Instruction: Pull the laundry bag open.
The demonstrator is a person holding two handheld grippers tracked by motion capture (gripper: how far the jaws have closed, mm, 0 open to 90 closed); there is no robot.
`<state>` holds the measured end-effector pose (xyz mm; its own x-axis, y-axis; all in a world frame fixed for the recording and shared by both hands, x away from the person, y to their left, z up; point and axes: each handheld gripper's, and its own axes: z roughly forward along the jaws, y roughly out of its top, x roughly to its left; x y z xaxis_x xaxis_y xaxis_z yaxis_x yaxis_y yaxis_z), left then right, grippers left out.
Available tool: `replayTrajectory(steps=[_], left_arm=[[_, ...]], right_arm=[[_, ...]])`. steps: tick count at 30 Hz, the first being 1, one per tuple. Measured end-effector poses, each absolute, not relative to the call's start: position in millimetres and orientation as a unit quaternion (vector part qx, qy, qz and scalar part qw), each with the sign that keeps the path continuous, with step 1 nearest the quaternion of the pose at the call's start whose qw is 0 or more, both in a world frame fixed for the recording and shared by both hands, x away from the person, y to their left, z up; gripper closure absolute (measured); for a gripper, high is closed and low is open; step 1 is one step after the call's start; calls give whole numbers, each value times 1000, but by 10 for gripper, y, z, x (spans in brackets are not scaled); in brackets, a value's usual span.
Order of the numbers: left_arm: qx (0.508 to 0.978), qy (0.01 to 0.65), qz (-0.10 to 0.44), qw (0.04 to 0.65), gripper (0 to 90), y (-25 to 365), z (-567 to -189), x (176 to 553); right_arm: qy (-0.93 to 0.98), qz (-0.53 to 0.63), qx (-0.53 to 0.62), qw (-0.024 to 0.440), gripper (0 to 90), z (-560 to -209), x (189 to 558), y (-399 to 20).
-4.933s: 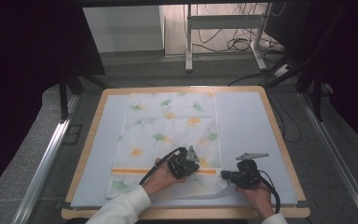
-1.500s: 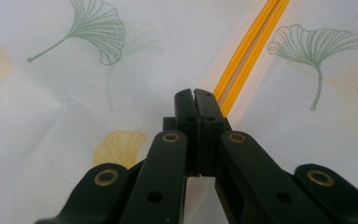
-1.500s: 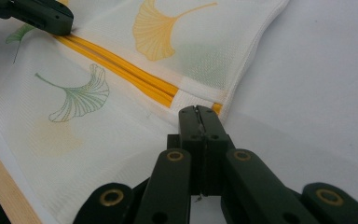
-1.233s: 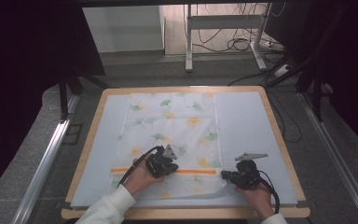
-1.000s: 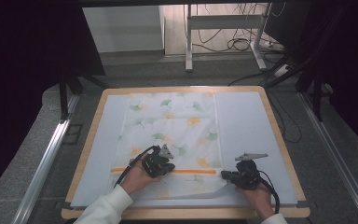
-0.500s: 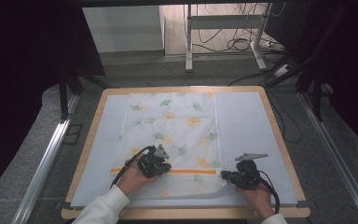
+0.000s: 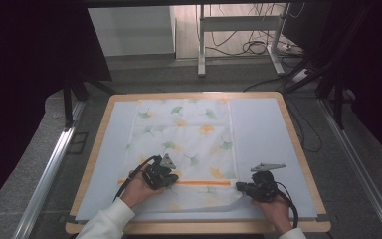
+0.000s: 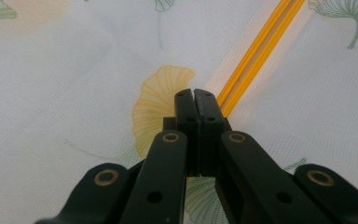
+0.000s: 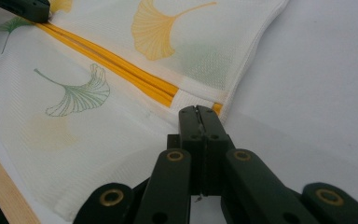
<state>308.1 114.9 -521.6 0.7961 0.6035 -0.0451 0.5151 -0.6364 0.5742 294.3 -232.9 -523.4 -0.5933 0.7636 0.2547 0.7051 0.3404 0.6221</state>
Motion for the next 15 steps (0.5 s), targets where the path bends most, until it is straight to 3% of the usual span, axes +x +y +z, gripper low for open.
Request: replayTrajectory(steps=[15], left_arm=[[897, 324, 76, 290, 900, 1296, -5218, 3076]], right_arm=[[818, 358, 449, 41, 897, -5233, 2944, -2330]])
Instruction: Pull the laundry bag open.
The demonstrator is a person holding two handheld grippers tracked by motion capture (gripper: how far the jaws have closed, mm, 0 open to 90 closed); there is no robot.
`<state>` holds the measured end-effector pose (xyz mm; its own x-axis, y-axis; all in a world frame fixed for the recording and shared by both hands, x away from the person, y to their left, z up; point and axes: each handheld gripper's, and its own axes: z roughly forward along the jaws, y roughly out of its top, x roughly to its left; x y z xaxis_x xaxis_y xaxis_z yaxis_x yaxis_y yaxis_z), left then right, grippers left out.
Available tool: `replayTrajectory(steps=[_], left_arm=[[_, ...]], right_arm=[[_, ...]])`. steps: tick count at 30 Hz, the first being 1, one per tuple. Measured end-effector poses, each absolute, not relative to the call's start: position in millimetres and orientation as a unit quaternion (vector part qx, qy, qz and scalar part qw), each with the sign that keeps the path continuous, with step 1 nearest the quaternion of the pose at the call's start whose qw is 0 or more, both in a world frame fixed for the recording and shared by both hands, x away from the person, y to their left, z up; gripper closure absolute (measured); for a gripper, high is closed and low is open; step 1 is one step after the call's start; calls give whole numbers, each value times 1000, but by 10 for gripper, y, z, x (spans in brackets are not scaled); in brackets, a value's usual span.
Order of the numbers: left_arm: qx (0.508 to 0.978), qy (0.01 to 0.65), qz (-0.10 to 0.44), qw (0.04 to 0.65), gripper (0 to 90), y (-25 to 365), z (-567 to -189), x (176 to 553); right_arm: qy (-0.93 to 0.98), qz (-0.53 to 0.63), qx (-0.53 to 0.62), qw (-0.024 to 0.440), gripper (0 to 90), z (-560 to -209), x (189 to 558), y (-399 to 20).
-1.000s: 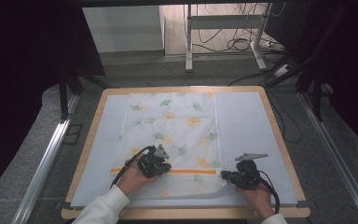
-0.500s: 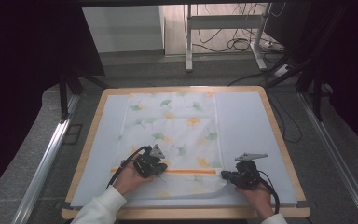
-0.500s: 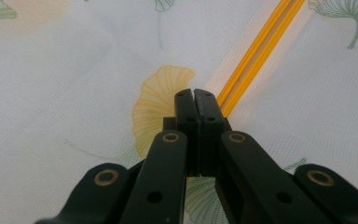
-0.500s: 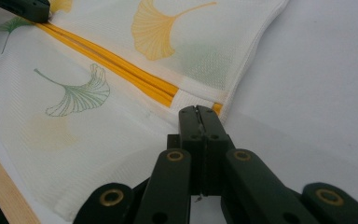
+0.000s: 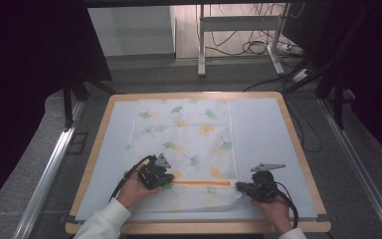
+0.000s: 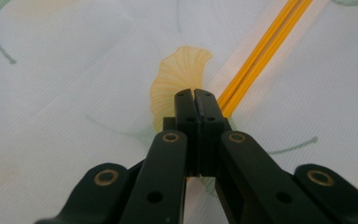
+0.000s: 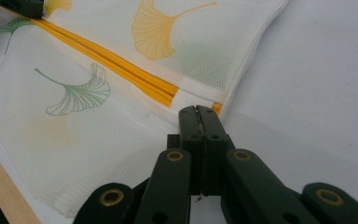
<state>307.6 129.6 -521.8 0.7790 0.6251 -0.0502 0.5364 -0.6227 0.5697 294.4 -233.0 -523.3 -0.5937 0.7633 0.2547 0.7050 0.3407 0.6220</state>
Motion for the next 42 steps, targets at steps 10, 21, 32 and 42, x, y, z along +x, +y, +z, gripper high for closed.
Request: replayTrajectory(steps=[10, 21, 32, 42], left_arm=[[895, 333, 84, 284, 900, 1406, -5222, 3058], [889, 348, 82, 286, 900, 1562, -5232, 3041], [885, 359, 87, 285, 900, 1683, -5237, 3014], [881, 370, 92, 281, 900, 1824, -5241, 2986]], right_arm=[[818, 358, 449, 41, 898, -5233, 2944, -2329], [818, 357, 449, 41, 897, -5232, 2942, -2327], [818, 358, 448, 42, 897, -5233, 2942, -2324], [819, 357, 447, 44, 897, -5231, 2940, -2323]])
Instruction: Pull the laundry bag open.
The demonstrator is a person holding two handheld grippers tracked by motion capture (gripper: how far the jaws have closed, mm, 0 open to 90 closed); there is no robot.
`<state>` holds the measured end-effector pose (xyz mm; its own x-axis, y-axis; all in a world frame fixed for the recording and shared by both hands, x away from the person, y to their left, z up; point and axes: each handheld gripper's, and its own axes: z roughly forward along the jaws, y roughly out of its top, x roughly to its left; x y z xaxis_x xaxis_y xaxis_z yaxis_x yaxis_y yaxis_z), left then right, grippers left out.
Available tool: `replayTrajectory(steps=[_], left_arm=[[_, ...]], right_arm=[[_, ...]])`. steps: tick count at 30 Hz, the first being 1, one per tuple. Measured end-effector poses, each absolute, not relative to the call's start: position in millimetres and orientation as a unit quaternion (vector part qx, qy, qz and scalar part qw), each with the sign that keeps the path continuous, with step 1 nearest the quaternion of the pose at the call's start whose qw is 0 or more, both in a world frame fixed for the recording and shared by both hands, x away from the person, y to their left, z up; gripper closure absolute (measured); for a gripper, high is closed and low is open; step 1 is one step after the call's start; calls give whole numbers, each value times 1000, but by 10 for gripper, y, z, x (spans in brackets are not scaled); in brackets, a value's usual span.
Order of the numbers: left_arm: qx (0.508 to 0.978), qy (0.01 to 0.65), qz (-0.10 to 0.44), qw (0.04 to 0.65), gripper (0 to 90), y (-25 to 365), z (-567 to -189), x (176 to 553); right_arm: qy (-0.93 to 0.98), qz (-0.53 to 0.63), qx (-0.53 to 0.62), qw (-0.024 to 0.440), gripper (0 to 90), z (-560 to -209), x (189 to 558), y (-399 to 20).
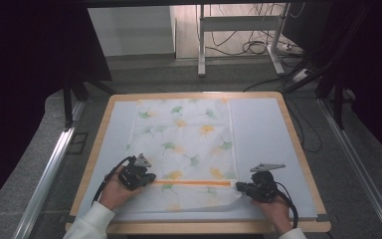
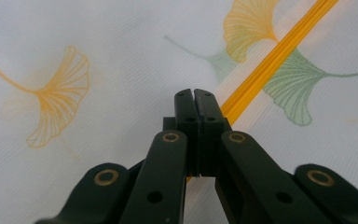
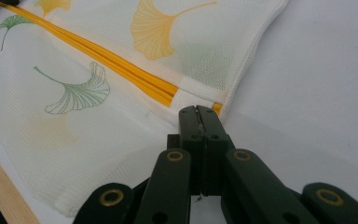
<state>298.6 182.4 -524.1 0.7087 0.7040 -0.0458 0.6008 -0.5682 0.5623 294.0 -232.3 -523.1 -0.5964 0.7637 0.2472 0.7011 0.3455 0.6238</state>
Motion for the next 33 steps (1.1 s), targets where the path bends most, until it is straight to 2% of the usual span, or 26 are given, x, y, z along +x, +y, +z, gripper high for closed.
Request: replayTrajectory(steps=[33], left_arm=[[863, 410, 104, 278, 900, 2232, -5266, 2871]], right_arm=[[820, 355, 446, 47, 897, -5227, 2935, -2319]])
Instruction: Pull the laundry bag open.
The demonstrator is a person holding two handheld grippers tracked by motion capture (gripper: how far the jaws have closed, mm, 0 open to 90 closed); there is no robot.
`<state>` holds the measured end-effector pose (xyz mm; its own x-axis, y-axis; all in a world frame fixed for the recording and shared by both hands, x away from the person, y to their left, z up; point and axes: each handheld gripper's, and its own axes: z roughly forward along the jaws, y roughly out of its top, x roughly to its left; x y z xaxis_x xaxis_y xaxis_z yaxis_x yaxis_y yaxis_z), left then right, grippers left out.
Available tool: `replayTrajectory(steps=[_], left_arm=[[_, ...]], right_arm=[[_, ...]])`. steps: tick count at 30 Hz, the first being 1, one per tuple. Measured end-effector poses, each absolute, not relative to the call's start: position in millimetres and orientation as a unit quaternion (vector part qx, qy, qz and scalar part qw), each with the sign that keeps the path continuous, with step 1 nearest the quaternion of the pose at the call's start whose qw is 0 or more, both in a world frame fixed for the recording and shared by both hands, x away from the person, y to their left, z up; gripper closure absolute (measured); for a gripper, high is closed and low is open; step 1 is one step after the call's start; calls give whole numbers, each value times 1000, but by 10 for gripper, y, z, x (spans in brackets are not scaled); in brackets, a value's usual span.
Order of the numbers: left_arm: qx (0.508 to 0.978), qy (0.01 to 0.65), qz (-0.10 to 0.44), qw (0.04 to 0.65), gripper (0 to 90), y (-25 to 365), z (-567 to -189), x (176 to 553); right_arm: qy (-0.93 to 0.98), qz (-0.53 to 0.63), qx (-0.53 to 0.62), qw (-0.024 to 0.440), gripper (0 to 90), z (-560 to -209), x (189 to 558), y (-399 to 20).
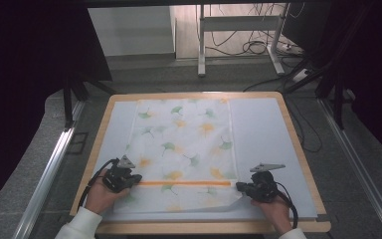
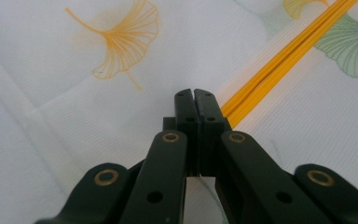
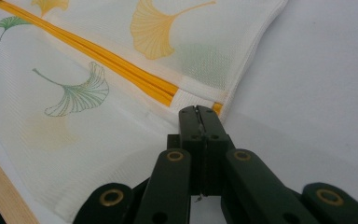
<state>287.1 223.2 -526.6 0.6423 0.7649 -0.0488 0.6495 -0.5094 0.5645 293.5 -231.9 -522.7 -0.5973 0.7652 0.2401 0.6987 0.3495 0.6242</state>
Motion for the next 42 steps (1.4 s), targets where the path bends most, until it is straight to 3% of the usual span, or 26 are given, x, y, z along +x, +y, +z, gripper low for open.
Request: replayTrajectory(steps=[42], left_arm=[[847, 443, 122, 266, 900, 2601, -5275, 2784]], right_arm=[[820, 354, 446, 47, 897, -5225, 2934, -2316]])
